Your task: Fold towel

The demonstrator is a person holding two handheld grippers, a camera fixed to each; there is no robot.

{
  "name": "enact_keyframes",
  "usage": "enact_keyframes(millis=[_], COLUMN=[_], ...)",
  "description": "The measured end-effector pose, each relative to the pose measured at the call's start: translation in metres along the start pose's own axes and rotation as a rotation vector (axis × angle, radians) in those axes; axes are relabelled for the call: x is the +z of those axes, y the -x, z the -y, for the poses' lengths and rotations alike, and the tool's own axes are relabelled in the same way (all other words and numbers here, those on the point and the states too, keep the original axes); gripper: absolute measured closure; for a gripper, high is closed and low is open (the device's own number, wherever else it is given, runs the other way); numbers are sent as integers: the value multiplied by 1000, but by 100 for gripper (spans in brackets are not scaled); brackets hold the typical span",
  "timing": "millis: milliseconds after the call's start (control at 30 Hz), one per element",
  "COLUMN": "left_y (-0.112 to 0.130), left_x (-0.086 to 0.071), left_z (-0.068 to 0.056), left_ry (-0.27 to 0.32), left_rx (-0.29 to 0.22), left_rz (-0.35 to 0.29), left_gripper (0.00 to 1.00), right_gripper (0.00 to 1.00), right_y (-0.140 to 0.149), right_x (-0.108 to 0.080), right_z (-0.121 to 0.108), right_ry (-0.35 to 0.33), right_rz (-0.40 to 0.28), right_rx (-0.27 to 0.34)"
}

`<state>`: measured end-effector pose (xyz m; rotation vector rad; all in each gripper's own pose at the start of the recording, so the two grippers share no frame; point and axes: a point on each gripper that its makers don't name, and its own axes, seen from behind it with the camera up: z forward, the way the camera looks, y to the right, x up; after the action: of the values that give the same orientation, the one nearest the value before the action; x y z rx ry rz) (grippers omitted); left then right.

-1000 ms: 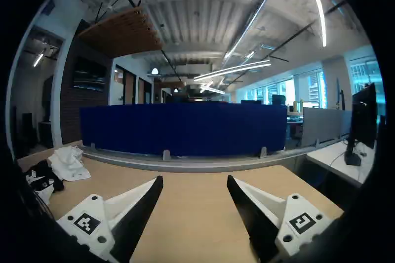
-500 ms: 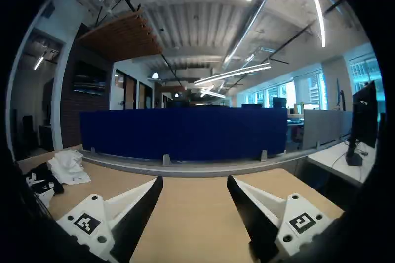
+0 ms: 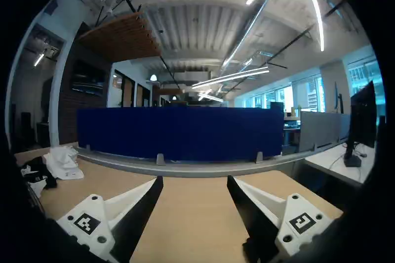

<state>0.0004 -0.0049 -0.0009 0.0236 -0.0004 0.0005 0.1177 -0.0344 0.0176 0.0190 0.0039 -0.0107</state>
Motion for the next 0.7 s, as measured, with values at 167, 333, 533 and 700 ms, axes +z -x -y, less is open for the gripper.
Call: enact_keyframes(millis=[167, 333, 533, 700], left_y=[0, 1, 1, 0], left_x=[0, 0, 0, 0], left_z=[0, 0, 0, 0], left_ry=[0, 0, 0, 0], left_rx=[-1, -1, 0, 0], left_rz=[0, 0, 0, 0], left_gripper=[11, 11, 11, 11], right_gripper=[0, 0, 0, 0], right_y=[18, 35, 60, 77], right_x=[-3, -5, -7, -9], right_z=[-9, -15, -20, -27], right_ry=[0, -3, -8, -2], right_rz=[9, 10, 17, 20], right_rx=[7, 16, 26, 40])
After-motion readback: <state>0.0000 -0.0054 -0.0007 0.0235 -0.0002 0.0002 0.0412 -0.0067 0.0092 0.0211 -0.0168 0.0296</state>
